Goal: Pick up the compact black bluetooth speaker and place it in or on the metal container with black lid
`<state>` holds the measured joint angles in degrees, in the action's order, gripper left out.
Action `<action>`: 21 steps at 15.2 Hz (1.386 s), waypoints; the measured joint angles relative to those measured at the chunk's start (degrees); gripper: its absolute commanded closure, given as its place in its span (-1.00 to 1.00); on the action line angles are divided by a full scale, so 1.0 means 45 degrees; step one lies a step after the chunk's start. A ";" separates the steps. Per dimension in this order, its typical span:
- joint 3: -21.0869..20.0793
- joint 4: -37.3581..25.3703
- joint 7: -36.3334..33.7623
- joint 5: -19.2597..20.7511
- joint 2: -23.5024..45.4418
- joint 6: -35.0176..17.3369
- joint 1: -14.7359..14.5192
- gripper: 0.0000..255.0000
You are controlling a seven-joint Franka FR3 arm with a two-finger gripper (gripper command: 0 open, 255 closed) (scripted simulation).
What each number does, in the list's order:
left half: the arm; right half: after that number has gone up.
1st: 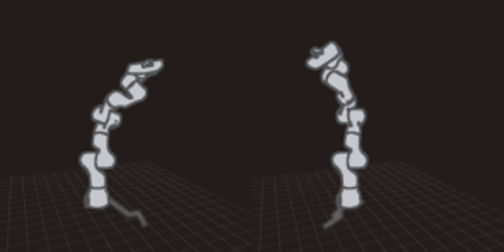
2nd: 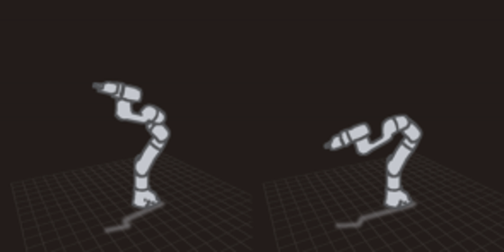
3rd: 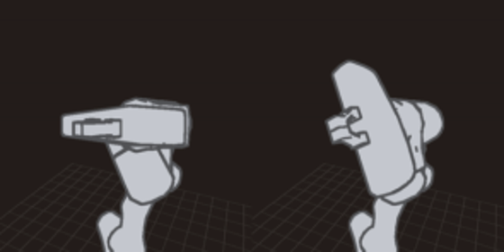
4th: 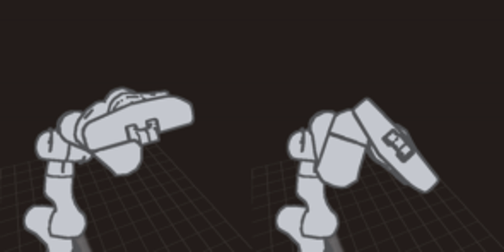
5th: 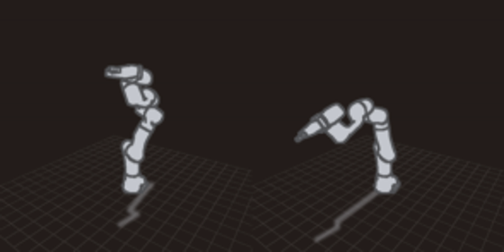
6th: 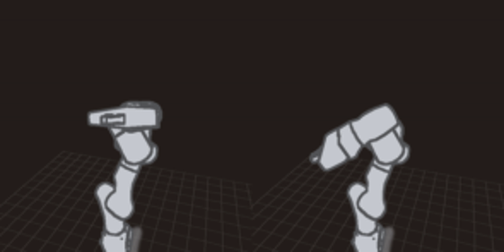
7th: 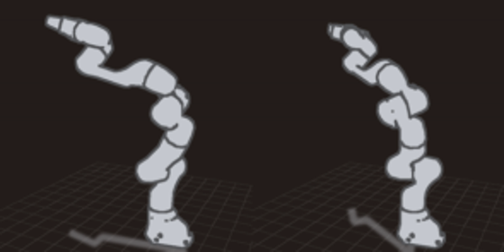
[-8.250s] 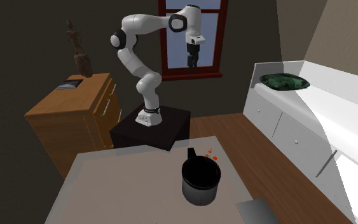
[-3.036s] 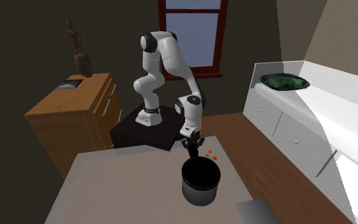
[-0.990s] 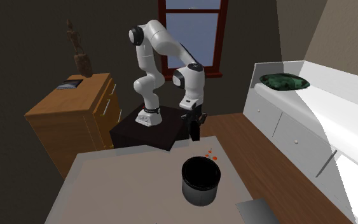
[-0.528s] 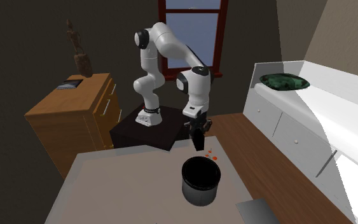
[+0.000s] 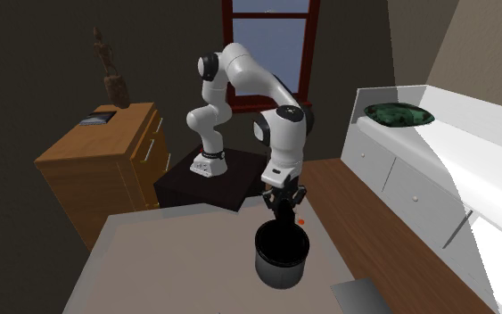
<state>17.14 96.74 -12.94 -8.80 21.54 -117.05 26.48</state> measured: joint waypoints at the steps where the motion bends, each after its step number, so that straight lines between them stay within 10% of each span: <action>1: -0.0014 -0.0122 0.0040 -0.0049 0.0160 -0.0029 0.0039 1.00; 20: -0.0203 0.0610 0.0345 -0.0455 0.1174 -0.1732 0.0162 1.00; 21: -0.0203 0.0611 0.0346 -0.0455 0.1174 -0.1733 0.0162 -1.00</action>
<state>16.23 99.49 -11.38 -10.85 26.82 -124.85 27.21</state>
